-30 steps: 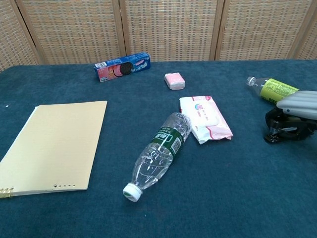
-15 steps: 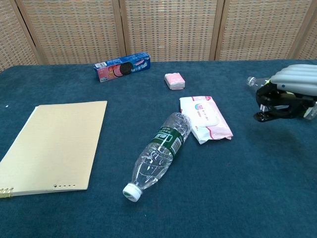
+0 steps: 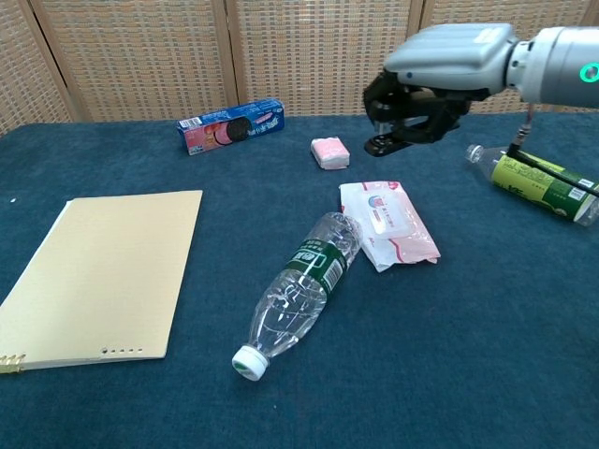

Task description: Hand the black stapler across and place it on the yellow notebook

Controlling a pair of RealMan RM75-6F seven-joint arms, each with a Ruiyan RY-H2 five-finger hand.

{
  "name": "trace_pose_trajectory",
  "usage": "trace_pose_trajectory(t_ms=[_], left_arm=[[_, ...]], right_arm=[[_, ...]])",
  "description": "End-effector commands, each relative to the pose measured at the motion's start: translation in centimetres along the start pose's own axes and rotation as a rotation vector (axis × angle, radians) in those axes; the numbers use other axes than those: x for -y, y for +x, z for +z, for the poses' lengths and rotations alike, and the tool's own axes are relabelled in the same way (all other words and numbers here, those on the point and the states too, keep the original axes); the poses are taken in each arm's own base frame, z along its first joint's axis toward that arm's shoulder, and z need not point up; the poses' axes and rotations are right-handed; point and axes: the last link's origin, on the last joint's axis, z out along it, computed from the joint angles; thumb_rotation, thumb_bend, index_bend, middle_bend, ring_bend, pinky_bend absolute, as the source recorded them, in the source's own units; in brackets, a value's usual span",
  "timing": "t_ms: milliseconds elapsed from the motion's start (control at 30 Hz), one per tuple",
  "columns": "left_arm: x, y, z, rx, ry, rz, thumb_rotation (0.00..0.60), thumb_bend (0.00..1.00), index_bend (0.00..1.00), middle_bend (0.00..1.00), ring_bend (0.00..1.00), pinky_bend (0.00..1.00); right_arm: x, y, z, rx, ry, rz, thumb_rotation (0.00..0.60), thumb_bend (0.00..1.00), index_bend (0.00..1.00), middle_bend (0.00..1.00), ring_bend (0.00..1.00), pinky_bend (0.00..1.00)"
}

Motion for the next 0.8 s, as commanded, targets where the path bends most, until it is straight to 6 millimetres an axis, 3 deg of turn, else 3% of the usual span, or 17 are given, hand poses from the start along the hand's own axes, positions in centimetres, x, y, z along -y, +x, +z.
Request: trace_pose_trajectory(t_ms=[33, 200, 333, 567, 800], left_arm=[[0.1, -0.1, 0.2, 0.005, 0.008, 0.001, 0.600, 0.00, 0.00, 0.00, 0.00, 0.00], [0.5, -0.2, 0.5, 0.015, 0.022, -0.002, 0.600, 0.00, 0.00, 0.00, 0.00, 0.00], [0.8, -0.4, 0.8, 0.027, 0.034, -0.004, 0.600, 0.00, 0.00, 0.00, 0.00, 0.00], [1.1, -0.9, 1.2, 0.046, 0.048, -0.002, 0.600, 0.00, 0.00, 0.00, 0.00, 0.00], [1.1, -1.0, 1.4, 0.051, 0.051, -0.005, 0.600, 0.00, 0.00, 0.00, 0.00, 0.00]], right_arm=[[3.4, 1.3, 3.2, -0.017, 0.100, -0.012, 0.600, 0.70, 0.63, 0.66, 0.65, 0.58], [7.1, 1.8, 7.0, -0.029, 0.187, -0.029, 0.600, 0.71, 0.63, 0.66, 0.65, 0.58], [9.8, 1.2, 8.9, -0.030, 0.252, -0.034, 0.600, 0.70, 0.63, 0.66, 0.65, 0.58], [14.5, -0.6, 11.0, -0.034, 0.376, -0.055, 0.600, 0.70, 0.63, 0.65, 0.65, 0.57], [16.8, -2.8, 11.9, -0.013, 0.443, -0.121, 0.600, 0.68, 0.62, 0.64, 0.64, 0.56]])
